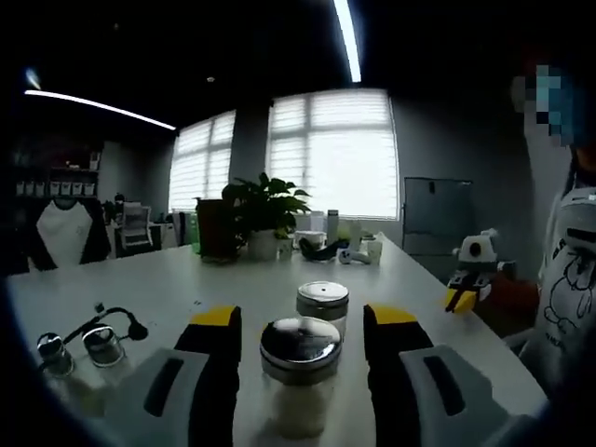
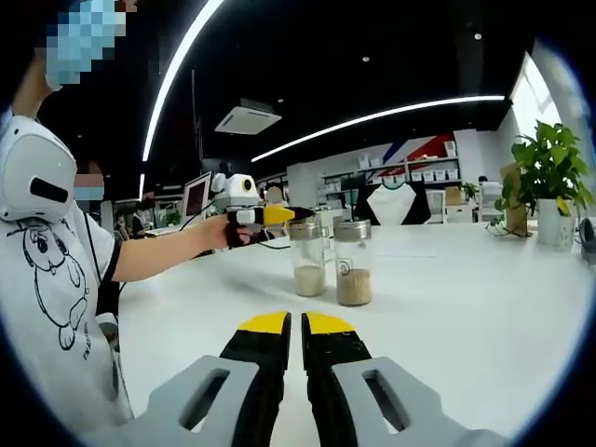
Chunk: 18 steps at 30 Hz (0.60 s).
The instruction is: Rotate the seasoning bottle until the label or dispensing opening points toward the visible target arrow and the bottle remains upright within the marked orientation range
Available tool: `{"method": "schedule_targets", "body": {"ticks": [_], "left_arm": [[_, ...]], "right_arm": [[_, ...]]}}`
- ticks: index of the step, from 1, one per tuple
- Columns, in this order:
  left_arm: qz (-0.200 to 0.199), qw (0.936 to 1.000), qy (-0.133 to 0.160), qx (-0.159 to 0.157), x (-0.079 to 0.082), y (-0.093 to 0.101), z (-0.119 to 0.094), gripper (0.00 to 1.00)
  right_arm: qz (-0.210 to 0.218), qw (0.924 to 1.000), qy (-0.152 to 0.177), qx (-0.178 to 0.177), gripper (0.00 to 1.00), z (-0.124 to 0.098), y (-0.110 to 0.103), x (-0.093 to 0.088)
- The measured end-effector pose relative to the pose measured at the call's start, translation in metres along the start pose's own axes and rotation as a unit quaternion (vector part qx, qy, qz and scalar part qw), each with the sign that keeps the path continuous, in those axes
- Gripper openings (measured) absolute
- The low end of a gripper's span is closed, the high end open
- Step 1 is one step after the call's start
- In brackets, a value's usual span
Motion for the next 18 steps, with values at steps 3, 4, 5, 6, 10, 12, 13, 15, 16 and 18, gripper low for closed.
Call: {"method": "schedule_targets", "body": {"ticks": [3, 4, 5, 6, 10, 12, 13, 15, 16, 18], "left_arm": [[0.012, 0.9995, 0.003, 0.029, -0.002, 0.005, -0.001, 0.56], [0.029, 0.9987, -0.003, 0.042, -0.005, 0.005, -0.002, 0.56], [0.027, 0.9984, -0.005, 0.048, -0.007, 0.007, -0.002, 0.57], [0.022, 0.9985, -0.004, 0.049, -0.009, 0.011, -0.002, 0.57], [0.012, 0.9977, -0.002, 0.067, -0.013, 0.016, 0.0, 0.57], [0.026, 0.9957, -0.003, 0.089, -0.015, 0.015, 0.001, 0.59], [0.027, 0.9951, -0.002, 0.095, -0.015, 0.014, 0.001, 0.58], [0.021, 0.9937, -0.005, 0.11, -0.018, 0.012, -0.001, 0.56], [0.021, 0.9919, 0.002, 0.125, -0.017, 0.01, -0.003, 0.55], [0.016, 0.9898, 0.011, 0.141, -0.015, 0.006, -0.005, 0.54]], "right_arm": [[0.0, 1.0, 0.001, 0.0, 0.02, 0.0, 0.0, 0.001], [-0.001, 1.0, 0.002, 0.0, 0.02, 0.0, 0.0, 0.001], [-0.001, 1.0, 0.002, 0.0, 0.02, 0.0, 0.0, 0.002], [-0.001, 1.0, 0.002, 0.0, 0.02, 0.0, 0.0, 0.002], [-0.004, 1.0, 0.001, -0.006, 0.02, -0.002, 0.003, 0.002], [-0.002, 0.9999, 0.004, -0.009, 0.02, -0.002, 0.004, 0.003], [-0.002, 0.9999, 0.006, -0.011, 0.02, -0.002, 0.004, 0.004], [0.0, 0.9999, 0.008, -0.013, 0.02, -0.002, 0.005, 0.004], [0.001, 0.9999, 0.007, -0.014, 0.02, -0.002, 0.005, 0.003], [0.0, 0.9999, 0.003, -0.015, 0.02, -0.001, 0.005, 0.0]]}}
Point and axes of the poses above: the point that each gripper's makers call its tool centre point, and the gripper's own axes: z roughly forward along the fingers, y roughly to its right, x roughly out of its top, the point moved 1 cm from there along -z, roughly backward along the fingers, and after that the axes turned 13 degrees about y, right-handed, at the moved point
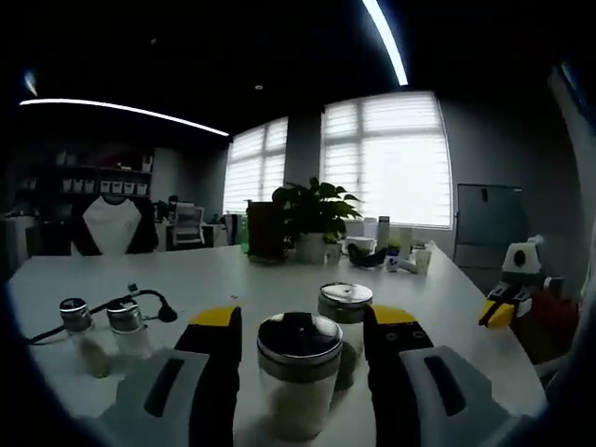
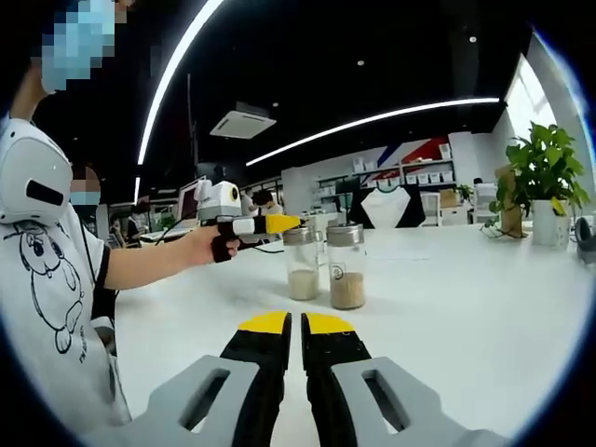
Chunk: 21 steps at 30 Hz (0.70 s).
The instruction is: Rotate the seasoning bottle until the label or dispensing opening points toward the visible target arrow and the bottle remains upright within the marked orientation range
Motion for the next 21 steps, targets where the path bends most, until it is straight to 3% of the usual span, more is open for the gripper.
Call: {"method": "schedule_targets", "body": {"ticks": [6, 11, 17, 21], "left_arm": [[0.024, 0.9988, 0.016, 0.039, 0.003, -0.002, -0.006, 0.53], [0.036, 0.9986, 0.016, 0.036, 0.0, 0.008, -0.006, 0.54], [0.047, 0.9985, -0.005, 0.029, -0.011, 0.013, -0.005, 0.52], [0.063, 0.9976, -0.007, 0.027, -0.01, 0.01, -0.005, 0.45]], "right_arm": [[0.003, 1.0, 0.002, -0.001, 0.02, 0.003, 0.001, -0.001], [0.003, 1.0, 0.001, -0.003, 0.02, 0.003, 0.001, -0.001], [0.005, 0.9999, 0.001, -0.01, 0.01, 0.001, 0.004, -0.002], [0.006, 0.9999, 0.001, -0.013, 0.01, -0.001, 0.004, -0.002]]}}
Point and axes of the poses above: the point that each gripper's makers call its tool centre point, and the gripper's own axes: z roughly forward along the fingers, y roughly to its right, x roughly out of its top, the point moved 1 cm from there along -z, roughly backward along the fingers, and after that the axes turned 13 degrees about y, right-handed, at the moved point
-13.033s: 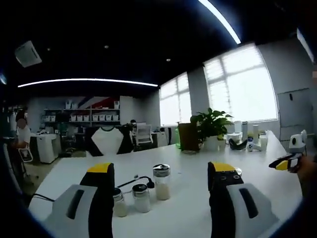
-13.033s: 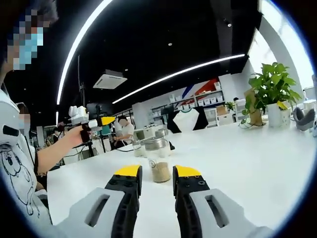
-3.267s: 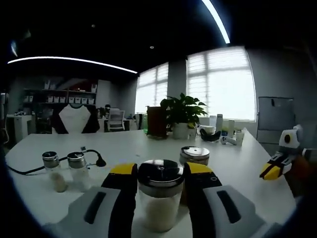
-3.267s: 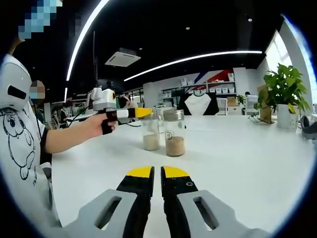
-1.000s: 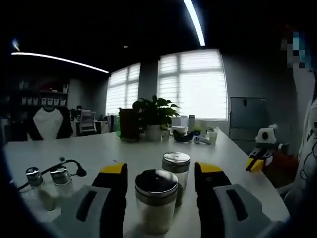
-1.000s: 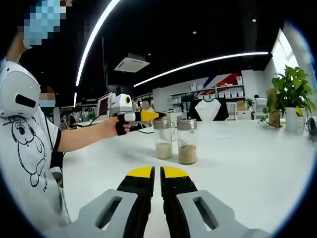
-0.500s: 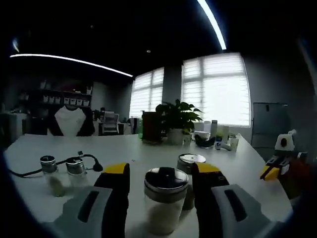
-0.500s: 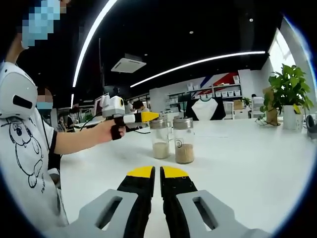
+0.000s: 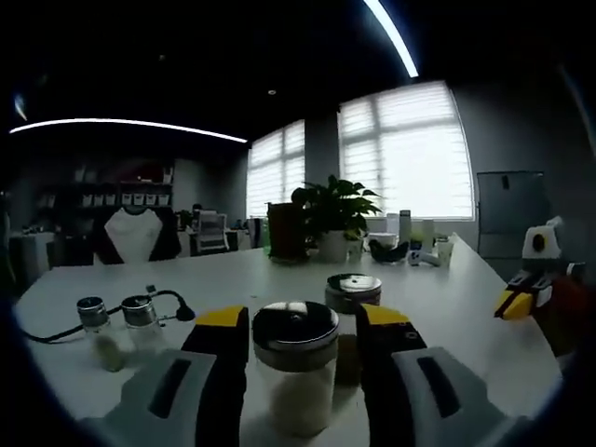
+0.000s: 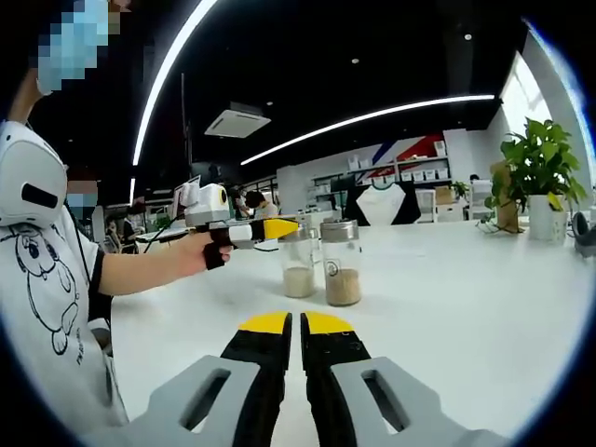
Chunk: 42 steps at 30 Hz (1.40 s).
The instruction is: Rotate the seasoning bottle until the label or dispensing opening points toward the visible target arrow and the bottle remains upright within the marked orientation range
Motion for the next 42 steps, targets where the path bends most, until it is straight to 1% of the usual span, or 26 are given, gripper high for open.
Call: {"method": "schedule_targets", "body": {"ticks": [4, 6, 8, 11, 16, 18, 19, 21, 25, 27, 29, 32, 33, 35, 38, 39, 41, 42], "left_arm": [[0.005, 1.0, 0.001, -0.002, 0.0023, -0.002, 0.0004, 0.42], [0.004, 1.0, 0.001, -0.001, 0.002, -0.0056, -0.0001, 0.38], [-0.012, 0.9999, 0.0, -0.004, 0.0024, -0.0073, -0.0004, 0.38], [0.002, 0.9999, -0.003, -0.011, 0.0019, -0.0058, -0.0003, 0.38], [-0.005, 0.9997, -0.006, -0.025, 0.0022, -0.0076, 0.0006, 0.38], [-0.004, 0.9993, -0.006, -0.036, 0.0016, -0.0072, 0.0012, 0.38], [-0.004, 0.9987, -0.005, -0.051, 0.0015, -0.0069, 0.0017, 0.38], [-0.012, 0.9981, -0.005, -0.059, 0.0011, -0.0084, 0.0023, 0.38], [-0.008, 0.9965, -0.013, -0.082, 0.0008, -0.0082, 0.0035, 0.38], [-0.01, 0.9954, -0.014, -0.094, 0.0003, -0.0048, 0.0042, 0.38], [-0.024, 0.9929, -0.015, -0.115, -0.0001, -0.0036, 0.0046, 0.38], [-0.029, 0.9904, -0.016, -0.134, -0.0002, -0.0052, 0.0055, 0.38], [-0.029, 0.9902, -0.017, -0.136, -0.0002, -0.0054, 0.0056, 0.38], [-0.03, 0.988, -0.021, -0.15, -0.0001, -0.0062, 0.0059, 0.38], [-0.033, 0.9827, -0.03, -0.18, -0.0002, -0.0036, 0.0054, 0.38], [-0.036, 0.9817, -0.032, -0.184, -0.0002, -0.0038, 0.0051, 0.38], [-0.032, 0.9795, -0.037, -0.196, -0.0006, -0.0048, 0.0051, 0.38], [-0.032, 0.9785, -0.039, -0.2, -0.0001, -0.0091, 0.0061, 0.38]], "right_arm": [[0.001, 1.0, 0.0, -0.001, 0.01, -0.0001, -0.0003, -0.0005], [0.001, 1.0, 0.0, 0.0, 0.01, 0.0001, -0.0011, -0.0007], [-0.001, 1.0, -0.001, 0.0, 0.01, 0.0, -0.0015, -0.0005], [-0.001, 1.0, -0.001, 0.0, 0.01, -0.0006, -0.0009, 0.0002], [-0.001, 1.0, -0.001, 0.001, 0.0, -0.001, -0.0012, 0.0012], [-0.002, 1.0, -0.002, 0.001, 0.0, -0.0008, -0.0015, 0.0012], [-0.002, 1.0, -0.003, 0.002, 0.0, -0.0006, -0.0017, 0.0012], [-0.003, 1.0, -0.003, 0.003, 0.0, 0.0, -0.0025, 0.0024], [-0.005, 1.0, 0.0, 0.008, 0.0, 0.0012, -0.0048, 0.0052], [-0.005, 0.9999, 0.0, 0.009, 0.0, 0.0014, -0.005, 0.005], [-0.003, 1.0, -0.001, 0.009, 0.0, 0.0018, -0.0052, 0.0036], [-0.007, 0.9999, -0.002, 0.01, 0.0, 0.0039, -0.0068, 0.0035], [-0.009, 0.9999, -0.002, 0.01, 0.0, 0.0046, -0.0076, 0.0038], [-0.012, 0.9998, -0.004, 0.014, 0.0, 0.0053, -0.009, 0.004], [-0.017, 0.9997, -0.005, 0.016, 0.0, 0.0053, -0.0097, 0.0049], [-0.017, 0.9997, -0.005, 0.016, 0.0, 0.0052, -0.0098, 0.0052], [-0.016, 0.9998, -0.003, 0.015, 0.0, 0.0047, -0.0096, 0.0058], [-0.015, 0.9998, -0.002, 0.014, 0.0, 0.0045, -0.0094, 0.0057]]}}
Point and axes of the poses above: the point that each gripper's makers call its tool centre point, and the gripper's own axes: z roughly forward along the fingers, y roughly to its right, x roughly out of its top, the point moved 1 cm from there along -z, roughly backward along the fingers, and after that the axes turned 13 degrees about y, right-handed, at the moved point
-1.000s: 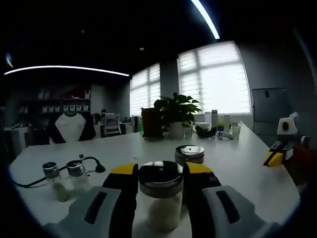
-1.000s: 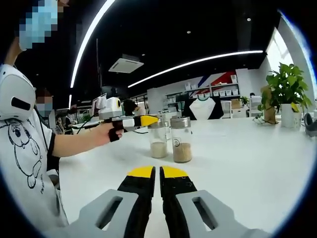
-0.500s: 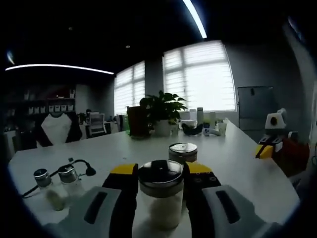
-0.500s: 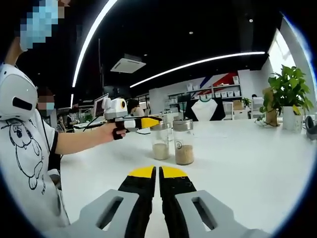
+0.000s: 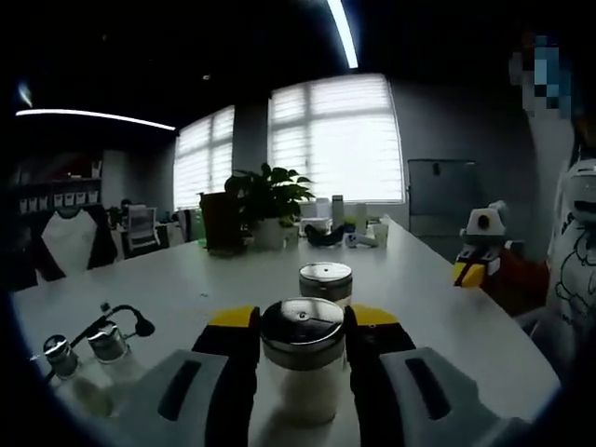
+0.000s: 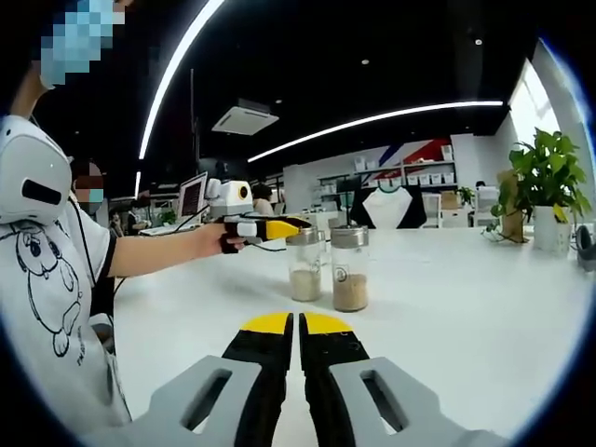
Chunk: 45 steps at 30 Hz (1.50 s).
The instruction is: Rotate the seasoning bottle until the label or dispensing opening points toward the visible target arrow and the bottle remains upright within the marked orientation range
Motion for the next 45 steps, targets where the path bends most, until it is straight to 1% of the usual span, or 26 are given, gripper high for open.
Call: {"method": "schedule_targets", "body": {"ticks": [2, 4, 7, 11, 12, 13, 15, 16, 17, 18, 19, 20, 21, 22, 23, 26, 27, 28, 30, 33, 34, 35, 37, 38, 42, 45], "left_arm": [[-0.002, 0.9999, 0.0, -0.014, -0.001, -0.001, -0.001, 0.38], [-0.017, 0.9994, 0.009, -0.03, -0.002, -0.001, -0.001, 0.38], [-0.03, 0.9988, 0.021, -0.032, -0.003, -0.005, -0.003, 0.38], [-0.043, 0.9987, 0.021, -0.019, -0.004, -0.008, -0.002, 0.39], [-0.06, 0.998, 0.016, -0.009, -0.008, -0.01, -0.003, 0.4], [-0.053, 0.9985, 0.016, 0.001, -0.01, -0.013, -0.003, 0.46], [-0.07, 0.997, 0.028, 0.018, -0.008, -0.015, -0.003, 0.58], [-0.079, 0.9959, 0.04, 0.017, -0.004, -0.004, -0.001, 0.59], [-0.078, 0.996, 0.039, 0.019, -0.003, 0.003, -0.002, 0.59], [-0.074, 0.9961, 0.04, 0.024, -0.002, 0.009, -0.001, 0.59], [-0.066, 0.9964, 0.039, 0.036, -0.002, 0.009, -0.001, 0.6], [-0.046, 0.9969, 0.035, 0.053, -0.002, 0.008, -0.002, 0.61], [-0.032, 0.9975, 0.03, 0.057, -0.002, 0.01, -0.002, 0.62], [-0.018, 0.9973, 0.027, 0.065, -0.001, 0.011, -0.002, 0.61], [-0.02, 0.9971, 0.031, 0.067, 0.0, 0.015, -0.001, 0.61], [-0.056, 0.9919, 0.065, 0.093, 0.007, 0.018, -0.001, 0.59], [-0.051, 0.9915, 0.062, 0.102, 0.007, 0.019, -0.002, 0.59], [-0.025, 0.9903, 0.064, 0.121, 0.01, 0.016, -0.003, 0.58], [0.005, 0.9883, 0.059, 0.141, 0.012, 0.017, -0.003, 0.58], [0.017, 0.984, 0.048, 0.171, 0.008, 0.019, -0.002, 0.55], [0.015, 0.9826, 0.051, 0.178, 0.008, 0.007, -0.002, 0.55], [0.019, 0.9809, 0.057, 0.185, 0.008, 0.006, -0.001, 0.55], [0.023, 0.9784, 0.052, 0.199, 0.006, 0.004, 0.0, 0.56], [0.025, 0.9769, 0.047, 0.207, 0.005, -0.001, -0.002, 0.56], [0.014, 0.9766, 0.034, 0.212, -0.004, -0.003, -0.002, 0.54], [0.013, 0.9773, 0.026, 0.21, -0.008, -0.002, -0.004, 0.46]], "right_arm": [[0.001, 1.0, -0.001, -0.001, 0.0, -0.001, 0.0, -0.001], [0.001, 1.0, -0.003, 0.0, 0.0, -0.001, -0.001, -0.002], [-0.002, 1.0, -0.001, 0.0, 0.0, -0.002, -0.002, -0.001], [-0.004, 1.0, 0.003, -0.003, 0.0, -0.004, -0.001, 0.003], [-0.004, 1.0, 0.004, -0.004, 0.0, -0.004, 0.0, 0.003], [-0.005, 1.0, 0.005, -0.004, 0.0, -0.005, 0.0, 0.004], [-0.006, 0.9999, 0.007, -0.007, 0.0, -0.005, 0.001, 0.005], [-0.006, 0.9999, 0.007, -0.008, 0.0, -0.006, 0.002, 0.005], [-0.004, 0.9999, 0.008, -0.009, 0.0, -0.006, 0.002, 0.005], [-0.003, 0.9999, 0.008, -0.009, 0.0, -0.007, 0.002, 0.004], [-0.003, 0.9999, 0.007, -0.009, 0.0, -0.007, 0.002, 0.004], [-0.004, 0.9999, 0.007, -0.009, 0.0, -0.007, 0.002, 0.003], [-0.004, 0.9999, 0.006, -0.009, 0.0, -0.007, 0.002, 0.003], [-0.003, 0.9999, 0.006, -0.009, 0.0, -0.007, 0.002, 0.002], [-0.002, 0.9999, 0.007, -0.009, 0.0, -0.007, 0.002, 0.002], [0.0, 1.0, 0.008, -0.006, 0.0, -0.005, 0.0, 0.001], [-0.001, 1.0, 0.008, -0.005, 0.0, -0.005, 0.0, 0.001], [0.0, 1.0, 0.008, -0.004, 0.0, -0.004, 0.0, 0.0], [0.001, 1.0, 0.009, -0.003, 0.0, -0.004, 0.0, 0.0], [0.001, 0.9999, 0.011, -0.004, 0.0, -0.004, 0.001, 0.001], [0.002, 0.9999, 0.011, -0.004, 0.0, -0.004, 0.001, 0.001], [0.002, 0.9999, 0.012, -0.005, 0.0, -0.004, 0.001, 0.001], [0.003, 0.9999, 0.013, -0.007, 0.0, -0.005, 0.002, 0.001], [0.003, 0.9999, 0.013, -0.007, 0.0, -0.005, 0.002, 0.001], [0.003, 0.9999, 0.013, -0.008, 0.0, -0.006, 0.003, 0.002], [0.002, 0.9999, 0.011, -0.01, 0.0, -0.007, 0.004, 0.001]]}}
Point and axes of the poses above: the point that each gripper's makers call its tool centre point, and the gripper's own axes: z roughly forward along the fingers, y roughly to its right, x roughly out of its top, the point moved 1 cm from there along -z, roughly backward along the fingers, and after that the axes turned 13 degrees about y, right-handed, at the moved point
